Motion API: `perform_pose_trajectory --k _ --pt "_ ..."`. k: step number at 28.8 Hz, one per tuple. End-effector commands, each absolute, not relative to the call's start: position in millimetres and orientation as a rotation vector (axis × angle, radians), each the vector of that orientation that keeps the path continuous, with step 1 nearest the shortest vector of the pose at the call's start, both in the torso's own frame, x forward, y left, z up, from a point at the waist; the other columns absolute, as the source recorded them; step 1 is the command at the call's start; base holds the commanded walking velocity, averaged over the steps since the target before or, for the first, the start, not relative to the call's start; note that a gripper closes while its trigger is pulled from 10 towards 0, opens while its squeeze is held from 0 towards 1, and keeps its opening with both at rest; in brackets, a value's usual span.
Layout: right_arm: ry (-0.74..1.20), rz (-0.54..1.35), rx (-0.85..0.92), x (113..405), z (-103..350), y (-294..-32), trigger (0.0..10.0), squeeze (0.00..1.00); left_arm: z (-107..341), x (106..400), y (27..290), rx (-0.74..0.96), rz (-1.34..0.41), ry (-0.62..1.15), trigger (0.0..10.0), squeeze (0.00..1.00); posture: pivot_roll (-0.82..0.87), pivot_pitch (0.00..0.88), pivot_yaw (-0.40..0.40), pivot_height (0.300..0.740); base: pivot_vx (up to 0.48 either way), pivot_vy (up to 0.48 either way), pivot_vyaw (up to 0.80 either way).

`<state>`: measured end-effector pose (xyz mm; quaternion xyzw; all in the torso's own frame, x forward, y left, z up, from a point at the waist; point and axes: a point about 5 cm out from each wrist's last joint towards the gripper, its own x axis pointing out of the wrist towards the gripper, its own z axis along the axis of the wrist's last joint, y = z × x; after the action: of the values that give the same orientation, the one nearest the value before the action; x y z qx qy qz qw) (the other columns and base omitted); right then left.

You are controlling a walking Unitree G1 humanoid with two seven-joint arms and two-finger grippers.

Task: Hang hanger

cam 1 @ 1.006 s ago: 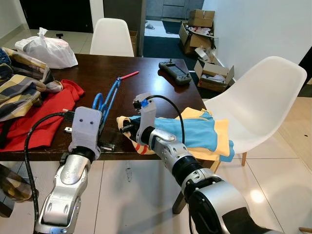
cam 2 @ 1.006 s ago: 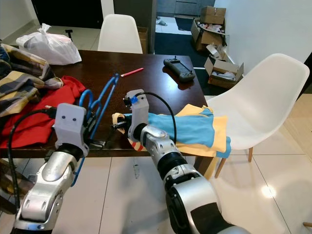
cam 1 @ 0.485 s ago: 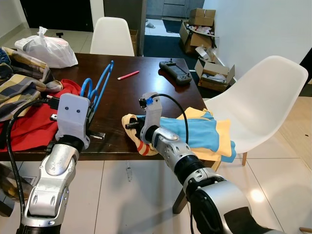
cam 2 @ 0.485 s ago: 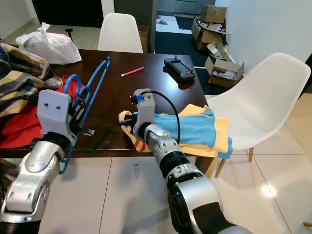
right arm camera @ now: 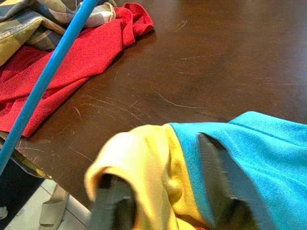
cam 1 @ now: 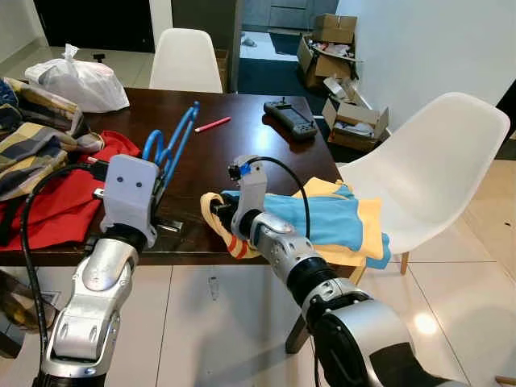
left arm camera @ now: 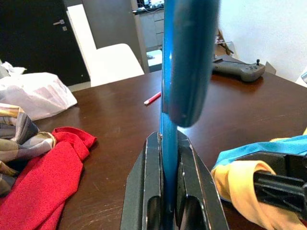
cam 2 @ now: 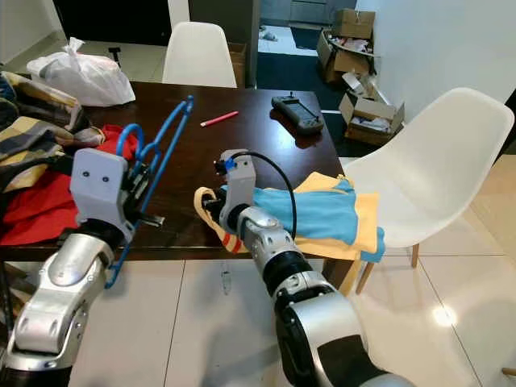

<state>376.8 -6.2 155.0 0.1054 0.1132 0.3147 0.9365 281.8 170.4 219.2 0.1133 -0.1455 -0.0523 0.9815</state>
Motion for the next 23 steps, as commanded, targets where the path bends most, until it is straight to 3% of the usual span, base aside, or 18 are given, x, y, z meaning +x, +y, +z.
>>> perform_pose_trajectory --k 1,9,11,13,17,23 --pt "0.249 0.671 0.227 374 151 -5 10.0 1.0 221 280 166 0.231 -0.114 -0.296 10.0 0.0 0.12 0.088 -0.105 0.74 0.0 0.0 0.0" --pt "0.2 0.773 0.129 375 159 -5 10.0 1.0 221 280 167 0.249 -0.111 -0.291 10.0 0.0 0.12 0.089 -0.104 0.74 0.0 0.0 0.0" --pt "0.152 0.961 -0.009 375 174 -13 10.0 1.0 218 280 171 0.271 -0.103 -0.276 10.0 0.0 0.11 0.089 -0.104 0.74 0.0 0.0 0.0" --pt "0.148 1.029 -0.068 375 178 -19 10.0 1.0 217 279 173 0.279 -0.097 -0.269 10.0 0.0 0.11 0.089 -0.104 0.74 0.0 0.0 0.0" --pt "0.144 1.029 -0.156 379 184 -34 10.0 1.0 216 279 177 0.29 -0.084 -0.262 10.0 0.0 0.11 0.09 -0.105 0.74 0.0 0.0 0.0" --pt "0.134 0.991 -0.148 381 185 -36 10.0 1.0 216 279 177 0.294 -0.083 -0.261 10.0 0.0 0.11 0.087 -0.101 0.74 0.0 0.0 0.0"
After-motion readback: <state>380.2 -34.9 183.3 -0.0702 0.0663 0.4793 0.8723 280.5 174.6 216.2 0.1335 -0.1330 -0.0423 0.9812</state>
